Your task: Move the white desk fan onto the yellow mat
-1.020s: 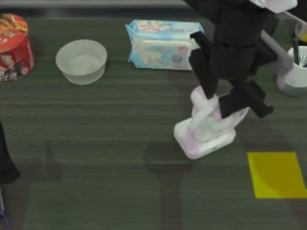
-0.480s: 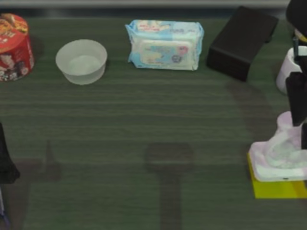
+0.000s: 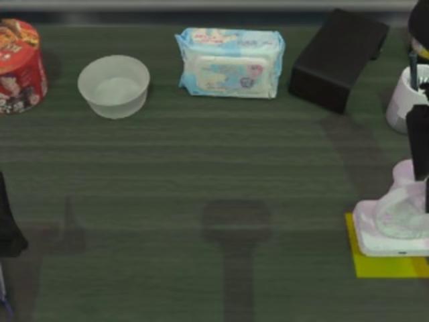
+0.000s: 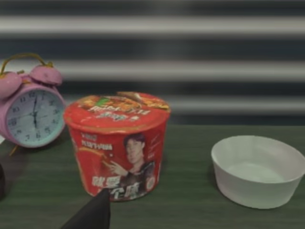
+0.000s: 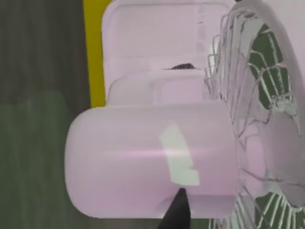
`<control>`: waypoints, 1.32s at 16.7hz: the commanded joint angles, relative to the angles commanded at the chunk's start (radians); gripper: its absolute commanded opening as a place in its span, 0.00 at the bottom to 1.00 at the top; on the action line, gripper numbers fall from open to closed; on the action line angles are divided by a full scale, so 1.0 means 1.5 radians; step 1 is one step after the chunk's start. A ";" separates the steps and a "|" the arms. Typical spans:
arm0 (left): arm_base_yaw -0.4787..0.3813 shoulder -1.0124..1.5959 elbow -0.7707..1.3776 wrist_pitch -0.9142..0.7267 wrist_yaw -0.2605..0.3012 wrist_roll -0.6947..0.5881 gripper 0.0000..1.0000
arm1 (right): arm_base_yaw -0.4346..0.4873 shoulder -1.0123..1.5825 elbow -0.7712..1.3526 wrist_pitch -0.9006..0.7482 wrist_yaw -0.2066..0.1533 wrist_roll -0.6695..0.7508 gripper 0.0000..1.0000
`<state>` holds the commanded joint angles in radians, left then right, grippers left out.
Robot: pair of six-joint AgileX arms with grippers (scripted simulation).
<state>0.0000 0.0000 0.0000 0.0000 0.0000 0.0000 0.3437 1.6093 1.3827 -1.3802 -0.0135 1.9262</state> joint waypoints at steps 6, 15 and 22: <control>0.000 0.000 0.000 0.000 0.000 0.000 1.00 | -0.003 0.004 -0.074 0.081 0.000 0.000 0.00; 0.000 0.000 0.000 0.000 0.000 0.000 1.00 | -0.003 0.004 -0.074 0.081 0.000 0.000 0.53; 0.000 0.000 0.000 0.000 0.000 0.000 1.00 | -0.003 0.004 -0.074 0.081 0.000 0.000 1.00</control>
<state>0.0000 0.0000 0.0000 0.0000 0.0000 0.0000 0.3396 1.6159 1.2716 -1.2582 -0.0130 1.9259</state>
